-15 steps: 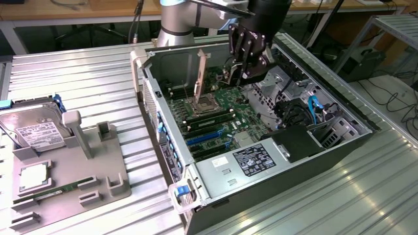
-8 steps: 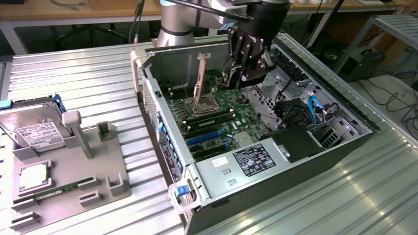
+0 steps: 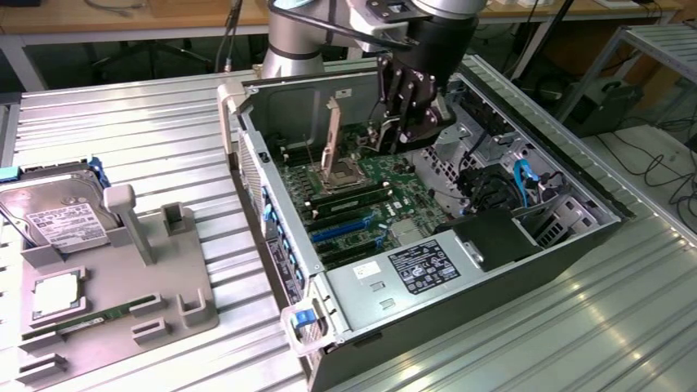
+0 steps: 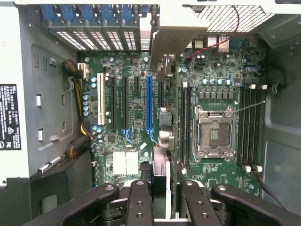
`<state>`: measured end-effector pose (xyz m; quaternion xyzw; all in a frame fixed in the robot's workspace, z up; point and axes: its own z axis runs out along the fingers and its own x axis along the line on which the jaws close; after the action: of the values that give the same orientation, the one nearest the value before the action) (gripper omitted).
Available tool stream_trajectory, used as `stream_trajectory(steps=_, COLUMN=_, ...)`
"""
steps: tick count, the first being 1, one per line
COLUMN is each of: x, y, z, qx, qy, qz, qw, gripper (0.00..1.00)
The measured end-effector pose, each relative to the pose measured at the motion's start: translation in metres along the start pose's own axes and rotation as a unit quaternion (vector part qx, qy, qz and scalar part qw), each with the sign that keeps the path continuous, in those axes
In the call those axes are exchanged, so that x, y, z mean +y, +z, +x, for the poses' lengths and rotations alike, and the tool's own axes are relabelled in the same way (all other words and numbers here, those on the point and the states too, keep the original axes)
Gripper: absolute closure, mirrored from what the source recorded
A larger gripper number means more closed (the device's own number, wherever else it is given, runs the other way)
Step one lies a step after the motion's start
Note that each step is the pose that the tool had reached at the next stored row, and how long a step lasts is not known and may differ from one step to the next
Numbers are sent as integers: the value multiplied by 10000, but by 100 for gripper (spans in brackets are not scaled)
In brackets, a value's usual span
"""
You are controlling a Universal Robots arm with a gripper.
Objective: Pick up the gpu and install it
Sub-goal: 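Insert the gpu into the slot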
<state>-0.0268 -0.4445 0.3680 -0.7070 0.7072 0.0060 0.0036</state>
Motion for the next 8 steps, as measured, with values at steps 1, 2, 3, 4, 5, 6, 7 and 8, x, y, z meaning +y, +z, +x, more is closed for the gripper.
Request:
stream_trajectory(steps=1, x=0, y=15, z=0, qx=1, qy=1, qz=-15, qw=10000, gripper=72)
stream_trajectory(steps=2, x=1, y=26, z=1, qx=1, qy=1, qz=-26, qw=10000, gripper=72)
stream_trajectory(steps=3, x=1, y=40, z=1, qx=0, qy=2, qz=-37, qw=10000, gripper=72)
stream_trajectory(steps=4, x=1, y=46, z=0, qx=1, qy=2, qz=-41, qw=10000, gripper=72)
stream_trajectory(steps=5, x=1, y=52, z=0, qx=1, qy=2, qz=-44, qw=10000, gripper=72)
stream_trajectory(steps=6, x=0, y=58, z=1, qx=1, qy=1, qz=-45, qw=10000, gripper=72)
stream_trajectory(steps=7, x=1, y=64, z=1, qx=0, qy=2, qz=-47, qw=10000, gripper=72)
stream_trajectory(steps=8, x=0, y=70, z=1, qx=1, qy=2, qz=-48, qw=10000, gripper=72)
